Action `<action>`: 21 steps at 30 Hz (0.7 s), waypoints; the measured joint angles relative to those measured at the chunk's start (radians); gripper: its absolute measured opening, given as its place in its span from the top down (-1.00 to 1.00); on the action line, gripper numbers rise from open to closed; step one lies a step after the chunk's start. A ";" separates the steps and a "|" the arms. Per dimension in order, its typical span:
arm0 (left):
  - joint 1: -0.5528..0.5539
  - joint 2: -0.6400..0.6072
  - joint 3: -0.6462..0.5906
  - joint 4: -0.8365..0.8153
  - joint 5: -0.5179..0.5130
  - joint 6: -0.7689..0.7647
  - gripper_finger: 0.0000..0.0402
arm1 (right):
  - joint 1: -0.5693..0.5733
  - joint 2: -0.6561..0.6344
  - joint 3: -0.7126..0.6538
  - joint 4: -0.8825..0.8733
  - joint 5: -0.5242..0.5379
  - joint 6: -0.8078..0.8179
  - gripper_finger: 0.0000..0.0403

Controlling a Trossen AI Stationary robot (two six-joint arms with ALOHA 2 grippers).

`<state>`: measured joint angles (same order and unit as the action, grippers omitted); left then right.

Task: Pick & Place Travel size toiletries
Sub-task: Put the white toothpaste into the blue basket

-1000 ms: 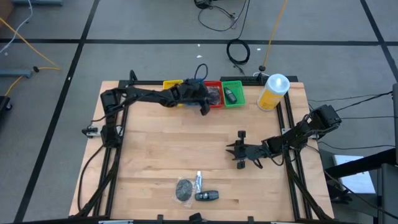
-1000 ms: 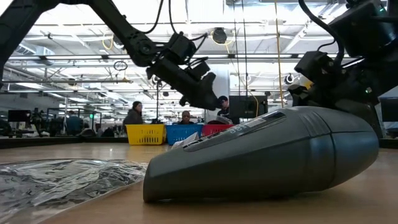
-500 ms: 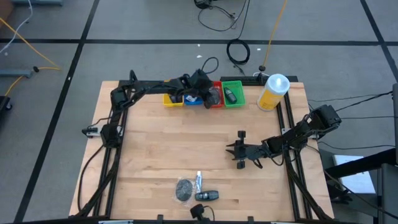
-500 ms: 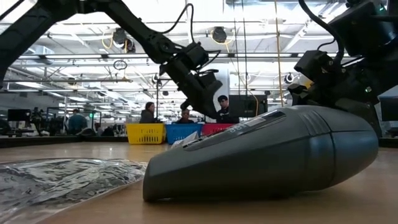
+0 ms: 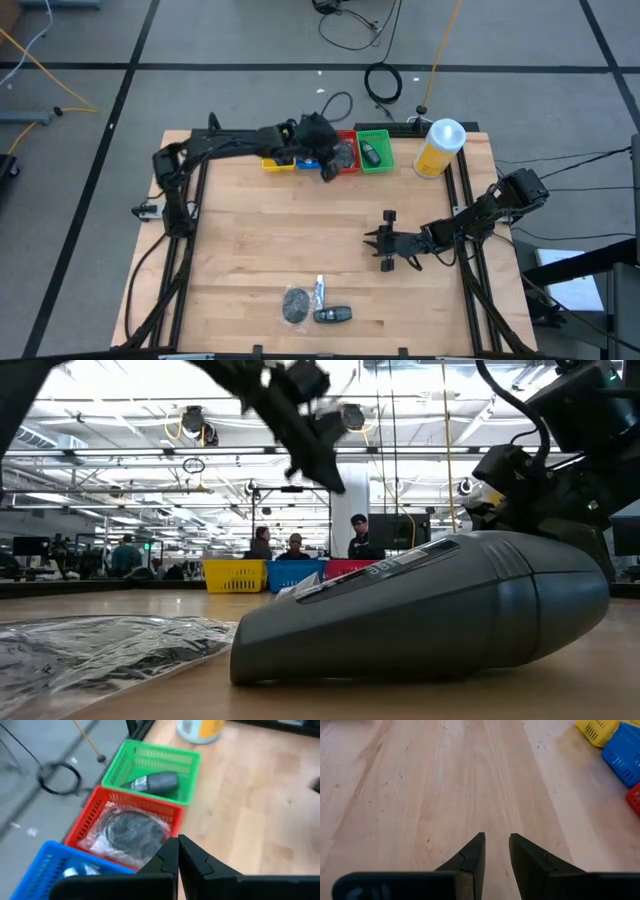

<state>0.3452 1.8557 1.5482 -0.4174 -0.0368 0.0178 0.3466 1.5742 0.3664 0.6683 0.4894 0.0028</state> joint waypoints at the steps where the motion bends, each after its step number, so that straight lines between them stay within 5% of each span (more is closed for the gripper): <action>1: -0.038 -0.023 0.000 -0.010 -0.046 0.008 0.98 | 0.000 0.000 0.000 0.000 -0.004 0.010 0.62; 9: -0.351 -0.141 -0.120 -0.015 -0.295 -0.034 0.98 | 0.000 0.000 0.000 0.054 -0.104 0.030 0.62; 21: -0.739 -0.225 -0.538 0.437 -0.392 -0.253 0.99 | 0.001 0.000 -0.001 0.181 -0.234 0.062 0.62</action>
<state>-0.3937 1.6310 1.0102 0.0193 -0.4292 -0.2351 0.3480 1.5742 0.3657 0.8498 0.2553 0.0646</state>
